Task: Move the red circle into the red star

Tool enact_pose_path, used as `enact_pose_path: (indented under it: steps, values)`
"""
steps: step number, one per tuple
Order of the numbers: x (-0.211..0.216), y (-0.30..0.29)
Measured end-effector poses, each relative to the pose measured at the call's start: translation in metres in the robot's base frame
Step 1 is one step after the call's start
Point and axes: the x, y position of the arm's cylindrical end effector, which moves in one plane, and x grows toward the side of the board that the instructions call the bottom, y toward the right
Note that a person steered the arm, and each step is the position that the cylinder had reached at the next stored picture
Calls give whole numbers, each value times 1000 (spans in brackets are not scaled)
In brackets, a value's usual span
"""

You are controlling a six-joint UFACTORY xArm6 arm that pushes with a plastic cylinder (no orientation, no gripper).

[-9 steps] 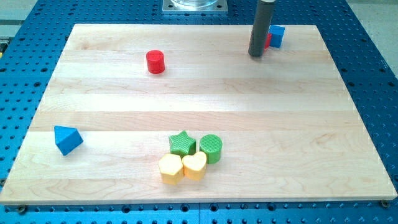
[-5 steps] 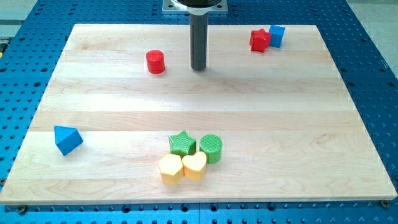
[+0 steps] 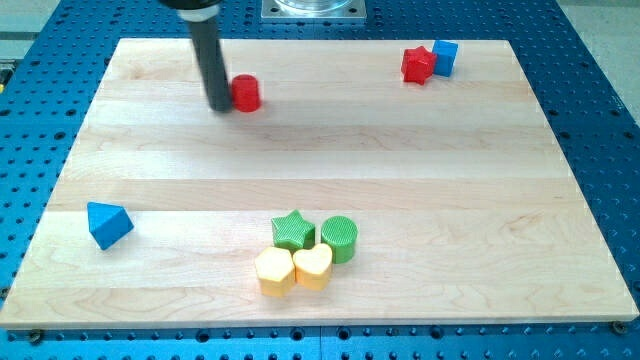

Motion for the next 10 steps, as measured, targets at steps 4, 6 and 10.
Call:
enact_pose_path:
  steps: [4, 6, 10]
  values:
    - [-50, 145]
    - [-20, 180]
    - [-50, 185]
